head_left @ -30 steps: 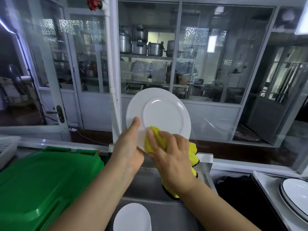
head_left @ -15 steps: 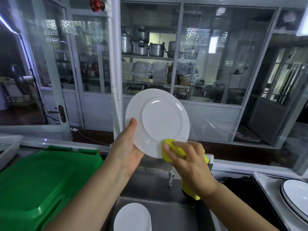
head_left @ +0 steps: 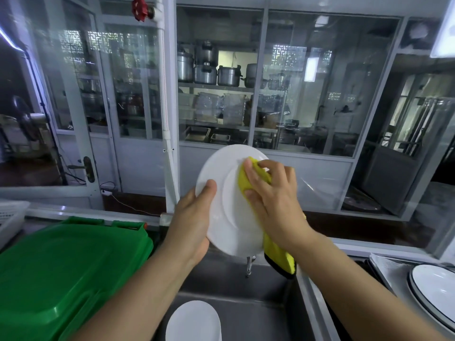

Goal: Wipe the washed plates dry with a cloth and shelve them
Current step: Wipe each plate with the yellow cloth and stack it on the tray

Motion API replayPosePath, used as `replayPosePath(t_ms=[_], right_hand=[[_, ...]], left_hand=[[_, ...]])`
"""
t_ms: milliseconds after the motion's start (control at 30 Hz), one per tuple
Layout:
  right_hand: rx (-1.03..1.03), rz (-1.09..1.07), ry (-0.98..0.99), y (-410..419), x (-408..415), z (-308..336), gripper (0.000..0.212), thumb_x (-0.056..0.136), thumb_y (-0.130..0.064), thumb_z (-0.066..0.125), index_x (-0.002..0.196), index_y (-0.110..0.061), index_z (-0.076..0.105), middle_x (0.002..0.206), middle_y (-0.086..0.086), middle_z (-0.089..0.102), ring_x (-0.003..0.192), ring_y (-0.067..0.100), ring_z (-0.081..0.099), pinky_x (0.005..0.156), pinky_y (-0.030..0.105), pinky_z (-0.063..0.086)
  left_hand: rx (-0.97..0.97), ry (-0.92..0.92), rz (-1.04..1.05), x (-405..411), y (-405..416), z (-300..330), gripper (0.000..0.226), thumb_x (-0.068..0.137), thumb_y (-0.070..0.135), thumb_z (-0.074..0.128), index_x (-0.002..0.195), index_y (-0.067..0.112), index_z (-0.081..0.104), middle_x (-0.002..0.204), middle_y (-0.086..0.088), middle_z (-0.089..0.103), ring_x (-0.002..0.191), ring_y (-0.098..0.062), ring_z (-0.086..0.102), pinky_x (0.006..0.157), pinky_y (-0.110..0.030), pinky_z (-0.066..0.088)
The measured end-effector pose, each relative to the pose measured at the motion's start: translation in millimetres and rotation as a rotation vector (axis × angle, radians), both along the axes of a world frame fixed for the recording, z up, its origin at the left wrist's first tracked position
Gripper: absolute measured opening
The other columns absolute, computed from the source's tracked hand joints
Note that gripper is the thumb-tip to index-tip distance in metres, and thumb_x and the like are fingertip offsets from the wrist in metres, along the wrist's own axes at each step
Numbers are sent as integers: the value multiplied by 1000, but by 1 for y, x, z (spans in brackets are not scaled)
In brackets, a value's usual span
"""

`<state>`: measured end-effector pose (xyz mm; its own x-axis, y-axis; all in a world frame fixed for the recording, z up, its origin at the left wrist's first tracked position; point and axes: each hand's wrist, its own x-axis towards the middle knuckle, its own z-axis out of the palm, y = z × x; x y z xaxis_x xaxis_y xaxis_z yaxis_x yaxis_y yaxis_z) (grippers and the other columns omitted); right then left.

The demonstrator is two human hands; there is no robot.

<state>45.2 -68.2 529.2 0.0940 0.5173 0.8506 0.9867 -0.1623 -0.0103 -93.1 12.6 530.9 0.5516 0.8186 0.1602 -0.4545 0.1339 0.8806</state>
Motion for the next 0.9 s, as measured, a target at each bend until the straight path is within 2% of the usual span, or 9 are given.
replayPosePath(t_ms=[167, 267, 367, 533, 633, 700, 833, 900], right_hand=[[-54, 143, -40, 9, -35, -16, 47, 98, -32, 41, 142, -17, 43, 127, 6, 46, 101, 30, 43, 87, 43, 42], [-124, 195, -56, 3, -41, -32, 43, 102, -35, 32, 141, -21, 43, 128, 2, 43, 101, 26, 43, 87, 41, 46], [-191, 197, -44, -4, -35, -47, 43, 101, -34, 33, 142, -24, 40, 130, 1, 40, 109, 25, 41, 94, 35, 42], [-148, 58, 41, -3, -11, -49, 46, 95, -29, 38, 141, -26, 40, 127, 3, 39, 109, 25, 38, 91, 43, 47], [-84, -16, 74, 4, -9, -37, 46, 93, -25, 46, 139, -23, 48, 124, 5, 42, 108, 26, 38, 89, 41, 47], [-53, -49, 102, 9, -15, -30, 47, 91, -20, 51, 138, -21, 51, 124, 9, 46, 107, 25, 37, 91, 40, 43], [-1, -119, 159, 10, -22, -30, 43, 93, -19, 52, 136, -20, 54, 122, 12, 50, 105, 23, 34, 92, 36, 36], [17, -149, 213, 1, -21, -40, 42, 92, -18, 53, 134, -19, 56, 122, 12, 51, 104, 19, 33, 92, 33, 32]], left_hand=[[5, -25, 26, -8, 11, 3, 17, 95, 29, 53, 94, 20, 68, 80, -1, 75, 69, -15, 71, 56, -28, 55], [-22, -25, 46, -19, 20, 2, 17, 95, 30, 53, 94, 20, 67, 78, 1, 75, 67, -14, 71, 52, -25, 53], [-13, -6, 48, -27, 27, 1, 16, 95, 29, 53, 92, 21, 66, 79, 2, 73, 68, -12, 69, 54, -25, 51], [4, 30, -9, -37, 32, -6, 16, 95, 31, 53, 93, 21, 66, 81, 1, 71, 74, -18, 65, 52, -24, 50], [-15, 47, -53, -38, 38, -15, 13, 92, 32, 56, 92, 26, 67, 86, 3, 73, 86, -22, 67, 74, -37, 55], [-32, 57, -76, -37, 43, -21, 10, 91, 32, 58, 90, 28, 68, 91, 2, 73, 92, -24, 67, 81, -41, 54], [-32, 37, -111, -34, 51, -30, 11, 92, 25, 56, 89, 24, 67, 82, 9, 74, 81, -13, 70, 73, -31, 52], [-45, 31, -120, -31, 54, -36, 11, 94, 24, 56, 90, 23, 65, 81, 11, 74, 81, -10, 70, 72, -29, 52]])
